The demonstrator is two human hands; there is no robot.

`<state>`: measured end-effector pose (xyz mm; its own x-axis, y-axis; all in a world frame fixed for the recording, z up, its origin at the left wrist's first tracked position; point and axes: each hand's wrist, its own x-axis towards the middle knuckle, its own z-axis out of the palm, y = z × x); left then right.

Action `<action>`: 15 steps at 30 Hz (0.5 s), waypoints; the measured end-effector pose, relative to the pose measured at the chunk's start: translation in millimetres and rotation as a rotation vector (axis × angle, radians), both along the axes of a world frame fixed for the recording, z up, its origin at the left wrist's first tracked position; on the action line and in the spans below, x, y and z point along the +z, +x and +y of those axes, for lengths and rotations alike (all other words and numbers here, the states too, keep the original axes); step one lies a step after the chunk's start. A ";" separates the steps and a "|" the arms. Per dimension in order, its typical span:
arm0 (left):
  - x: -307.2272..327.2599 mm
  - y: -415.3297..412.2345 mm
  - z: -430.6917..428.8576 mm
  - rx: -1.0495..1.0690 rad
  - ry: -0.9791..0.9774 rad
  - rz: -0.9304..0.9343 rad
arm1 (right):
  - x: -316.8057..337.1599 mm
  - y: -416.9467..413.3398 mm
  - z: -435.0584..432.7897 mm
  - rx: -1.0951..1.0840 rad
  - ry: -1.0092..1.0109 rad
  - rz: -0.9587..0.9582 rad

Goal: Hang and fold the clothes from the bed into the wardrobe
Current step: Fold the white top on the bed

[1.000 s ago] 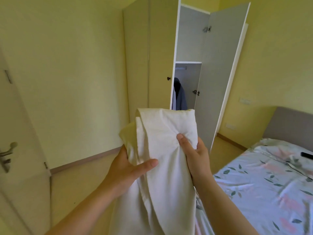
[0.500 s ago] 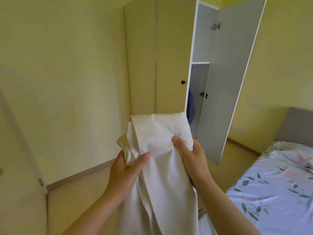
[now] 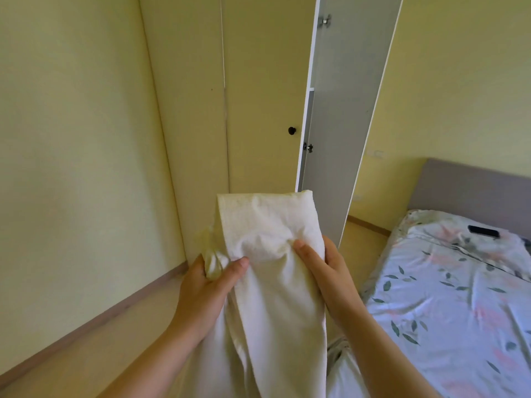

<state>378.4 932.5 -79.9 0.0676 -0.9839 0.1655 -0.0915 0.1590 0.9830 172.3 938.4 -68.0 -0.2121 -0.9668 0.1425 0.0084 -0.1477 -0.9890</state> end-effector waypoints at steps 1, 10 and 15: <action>0.1 -3.4 -11.2 -0.001 -0.005 -0.009 | -1.9 -3.1 -7.7 -0.006 -0.003 -0.005; 6.4 -42.3 -101.8 -0.085 -0.031 -0.066 | -0.2 -45.2 -64.0 -0.051 0.015 -0.004; 3.1 -64.1 -151.8 -0.194 -0.022 -0.052 | 2.9 -61.5 -92.5 -0.201 0.040 0.084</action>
<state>314.3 780.7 -76.9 -0.1318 -0.9738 0.1852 -0.1081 0.1998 0.9738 110.8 845.9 -65.2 -0.3902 -0.9114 0.1308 -0.1003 -0.0991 -0.9900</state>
